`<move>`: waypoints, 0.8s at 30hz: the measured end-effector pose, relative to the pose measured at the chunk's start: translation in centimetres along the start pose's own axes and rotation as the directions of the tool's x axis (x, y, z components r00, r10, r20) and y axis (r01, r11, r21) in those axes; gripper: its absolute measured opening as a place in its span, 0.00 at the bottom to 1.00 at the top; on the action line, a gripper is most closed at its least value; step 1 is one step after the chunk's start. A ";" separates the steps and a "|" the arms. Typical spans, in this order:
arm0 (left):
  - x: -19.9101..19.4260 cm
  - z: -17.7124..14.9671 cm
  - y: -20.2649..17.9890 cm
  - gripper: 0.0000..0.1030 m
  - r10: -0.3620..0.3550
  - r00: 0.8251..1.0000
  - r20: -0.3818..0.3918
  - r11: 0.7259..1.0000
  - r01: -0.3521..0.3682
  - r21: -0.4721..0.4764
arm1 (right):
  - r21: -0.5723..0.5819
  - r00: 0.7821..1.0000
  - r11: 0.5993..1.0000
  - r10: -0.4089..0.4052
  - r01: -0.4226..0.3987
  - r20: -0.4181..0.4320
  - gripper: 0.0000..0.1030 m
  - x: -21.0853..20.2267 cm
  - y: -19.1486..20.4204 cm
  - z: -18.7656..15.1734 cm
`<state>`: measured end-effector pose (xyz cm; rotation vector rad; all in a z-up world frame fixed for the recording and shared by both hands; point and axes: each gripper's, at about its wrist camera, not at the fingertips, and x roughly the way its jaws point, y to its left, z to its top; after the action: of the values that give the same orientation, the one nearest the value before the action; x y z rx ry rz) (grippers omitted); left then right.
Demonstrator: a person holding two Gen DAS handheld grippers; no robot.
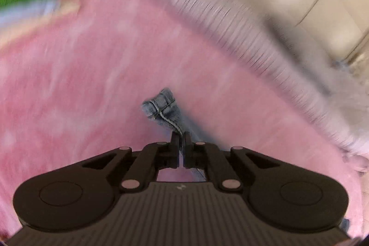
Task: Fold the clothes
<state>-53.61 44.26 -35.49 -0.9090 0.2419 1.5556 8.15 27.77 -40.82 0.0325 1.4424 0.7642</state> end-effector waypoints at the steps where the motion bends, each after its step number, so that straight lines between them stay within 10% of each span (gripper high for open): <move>1: -0.7 0.2 -0.4 0.03 0.013 1.000 0.007 0.998 -0.013 0.069 | -0.005 1.000 1.000 -0.002 0.002 0.003 0.44 -0.4 -0.3 -0.1; 4: 2.6 -4.1 0.9 0.04 0.182 0.968 -0.175 0.961 -0.137 0.239 | -0.019 1.000 1.000 0.009 -0.009 -0.009 0.44 -1.0 -1.3 -0.1; 6: 5.1 -8.4 2.8 0.07 0.305 0.894 -0.327 0.931 -0.208 0.300 | -0.032 1.000 0.999 -0.001 0.000 -0.027 0.44 -1.2 -2.0 0.1; 9: 2.8 -9.5 1.5 0.11 0.354 0.913 -0.205 0.896 -0.269 0.353 | -0.066 0.999 0.998 0.013 -0.015 -0.042 0.44 -2.4 -3.5 1.1; 13: -1.9 -10.0 0.9 0.17 0.427 0.891 -0.155 0.872 -0.361 0.330 | -0.141 1.000 0.990 0.010 -0.012 -0.011 0.44 -4.7 -7.0 3.7; 19: -13.6 -17.3 3.9 0.25 0.377 0.901 -0.215 0.910 -0.404 -0.097 | -0.179 0.998 0.984 0.009 0.004 0.069 0.44 -8.5 -14.5 7.9; 24: -21.0 -24.3 6.3 0.27 0.405 0.891 -0.206 0.827 -0.453 -0.334 | -0.144 0.991 0.988 -0.031 0.049 0.127 0.47 -11.3 -20.4 12.3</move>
<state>-50.93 11.98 -39.91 -1.3244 0.2566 2.0098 28.94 11.81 -38.20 -0.0608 1.2619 0.8194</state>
